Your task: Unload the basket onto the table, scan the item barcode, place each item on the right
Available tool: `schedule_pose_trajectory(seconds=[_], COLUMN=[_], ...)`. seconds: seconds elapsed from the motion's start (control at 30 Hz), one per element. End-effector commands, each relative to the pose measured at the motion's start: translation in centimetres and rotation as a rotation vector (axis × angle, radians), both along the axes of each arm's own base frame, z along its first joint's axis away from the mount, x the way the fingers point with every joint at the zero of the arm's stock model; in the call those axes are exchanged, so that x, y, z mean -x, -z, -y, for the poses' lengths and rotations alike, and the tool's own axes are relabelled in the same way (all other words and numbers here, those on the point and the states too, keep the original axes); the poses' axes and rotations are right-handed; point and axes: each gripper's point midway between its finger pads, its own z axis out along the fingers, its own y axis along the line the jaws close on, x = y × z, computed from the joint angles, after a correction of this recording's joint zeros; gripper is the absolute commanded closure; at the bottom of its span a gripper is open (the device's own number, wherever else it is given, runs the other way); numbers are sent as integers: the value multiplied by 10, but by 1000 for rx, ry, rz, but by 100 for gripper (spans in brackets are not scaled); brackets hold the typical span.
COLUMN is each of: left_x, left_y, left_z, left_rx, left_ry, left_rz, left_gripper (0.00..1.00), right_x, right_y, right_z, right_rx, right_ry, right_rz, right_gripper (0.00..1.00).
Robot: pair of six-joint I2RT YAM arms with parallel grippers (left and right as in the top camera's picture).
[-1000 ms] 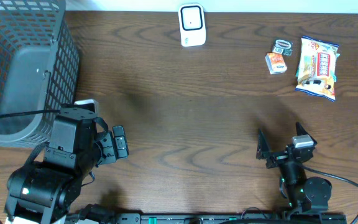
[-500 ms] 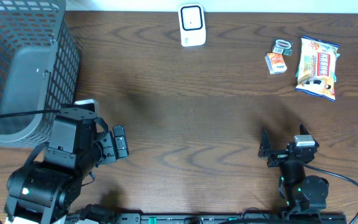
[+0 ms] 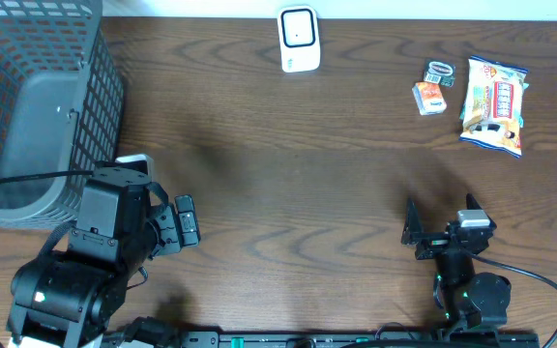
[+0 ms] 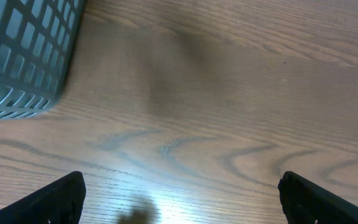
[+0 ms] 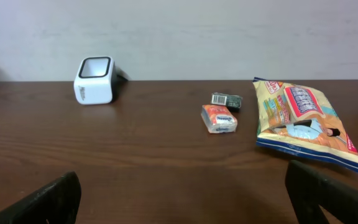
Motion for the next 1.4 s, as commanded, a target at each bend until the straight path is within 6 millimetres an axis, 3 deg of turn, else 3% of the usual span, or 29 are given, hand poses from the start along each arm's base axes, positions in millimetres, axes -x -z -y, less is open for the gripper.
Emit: schedule_pose_trajectory(seconds=[0.0,0.97,1.2,1.37], left_x=[0,0,33,21], left_y=[-2,-2,13,26], left_z=[0,0,-7,-3], left_rx=[0,0,-2,9], left_ry=[0,1,13,102], left_rz=[8,7,-61,99], left_gripper=[2,2,2,3], right_x=[0,0,0,0], right_y=[0,0,0,0], right_z=[1,1,1,1], right_rx=[-10,-10,-10,-10], right_ry=[8,10,10,10], right_rz=[0,0,0,0], right_gripper=[1,1,1,1])
